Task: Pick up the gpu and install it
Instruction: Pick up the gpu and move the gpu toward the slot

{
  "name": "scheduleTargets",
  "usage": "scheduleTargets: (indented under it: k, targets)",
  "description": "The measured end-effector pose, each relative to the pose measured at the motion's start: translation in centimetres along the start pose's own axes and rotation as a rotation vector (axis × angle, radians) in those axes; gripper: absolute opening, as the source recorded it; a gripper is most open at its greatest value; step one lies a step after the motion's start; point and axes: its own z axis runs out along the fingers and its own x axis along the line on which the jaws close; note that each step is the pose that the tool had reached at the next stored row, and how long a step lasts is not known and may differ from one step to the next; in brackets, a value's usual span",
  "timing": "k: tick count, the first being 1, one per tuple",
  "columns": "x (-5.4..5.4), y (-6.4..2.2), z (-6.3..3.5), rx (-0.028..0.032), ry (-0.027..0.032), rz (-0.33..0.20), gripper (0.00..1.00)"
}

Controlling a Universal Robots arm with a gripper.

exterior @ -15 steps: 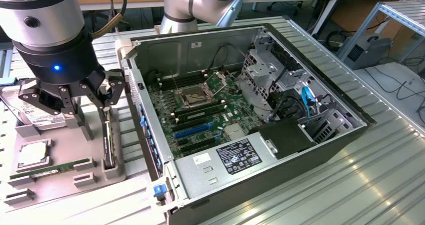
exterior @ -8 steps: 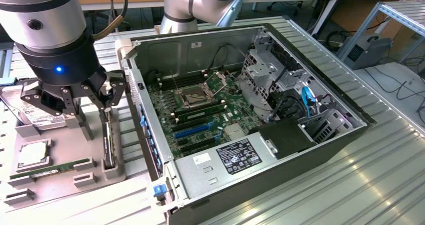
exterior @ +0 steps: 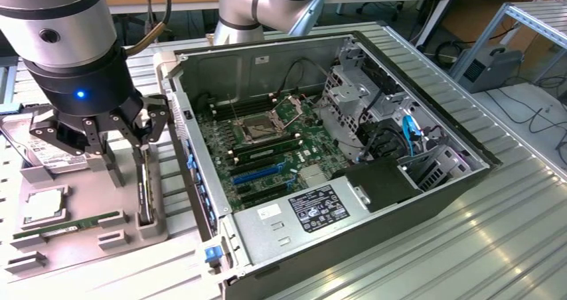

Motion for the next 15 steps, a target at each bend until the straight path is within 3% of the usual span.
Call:
scheduleTargets:
  k: [15]
  targets:
    - [-0.16, 0.02, 0.55, 0.0004, -0.0001, 0.000, 0.42]
